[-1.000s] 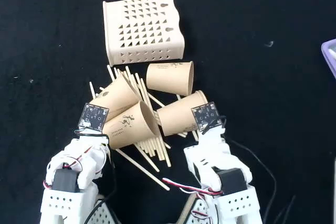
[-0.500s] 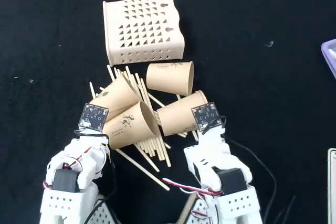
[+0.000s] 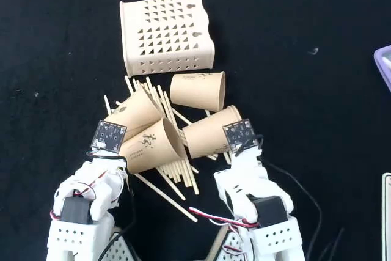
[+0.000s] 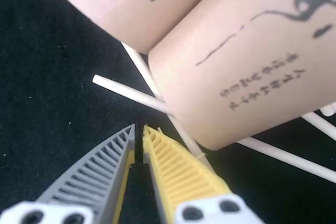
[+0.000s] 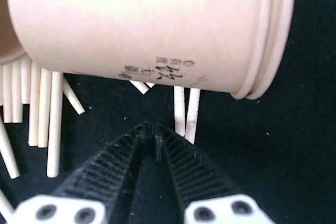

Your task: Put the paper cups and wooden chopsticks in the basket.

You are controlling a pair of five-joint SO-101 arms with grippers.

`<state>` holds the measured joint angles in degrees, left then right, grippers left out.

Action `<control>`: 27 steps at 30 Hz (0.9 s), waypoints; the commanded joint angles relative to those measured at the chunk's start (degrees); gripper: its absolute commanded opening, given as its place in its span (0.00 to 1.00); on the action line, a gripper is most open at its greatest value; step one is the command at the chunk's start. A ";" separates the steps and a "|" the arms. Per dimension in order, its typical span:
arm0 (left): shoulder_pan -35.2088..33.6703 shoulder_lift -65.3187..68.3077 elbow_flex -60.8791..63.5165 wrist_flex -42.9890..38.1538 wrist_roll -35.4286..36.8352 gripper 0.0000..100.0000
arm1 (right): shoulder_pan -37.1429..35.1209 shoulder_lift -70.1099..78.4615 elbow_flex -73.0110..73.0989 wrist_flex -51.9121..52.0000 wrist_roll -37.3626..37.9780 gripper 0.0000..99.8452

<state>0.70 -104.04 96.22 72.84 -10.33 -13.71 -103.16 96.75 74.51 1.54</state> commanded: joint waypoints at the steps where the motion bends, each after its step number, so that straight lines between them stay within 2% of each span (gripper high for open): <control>1: 0.22 -0.53 1.27 0.18 -0.53 0.03 | 0.97 -5.49 -0.22 0.44 -0.35 0.02; 20: -0.31 -0.53 1.27 0.18 -1.05 0.03 | 0.79 -5.49 -0.22 0.35 -0.18 0.02; 22: -3.30 -0.53 1.27 0.18 -1.05 0.03 | 1.05 -5.49 -0.22 0.35 -0.09 0.02; 27: -16.31 -0.53 -3.91 0.53 -2.81 0.03 | 1.67 -5.49 -4.62 0.35 0.44 0.02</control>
<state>-6.07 -104.04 96.22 72.84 -10.86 -13.71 -103.16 96.57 74.51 1.54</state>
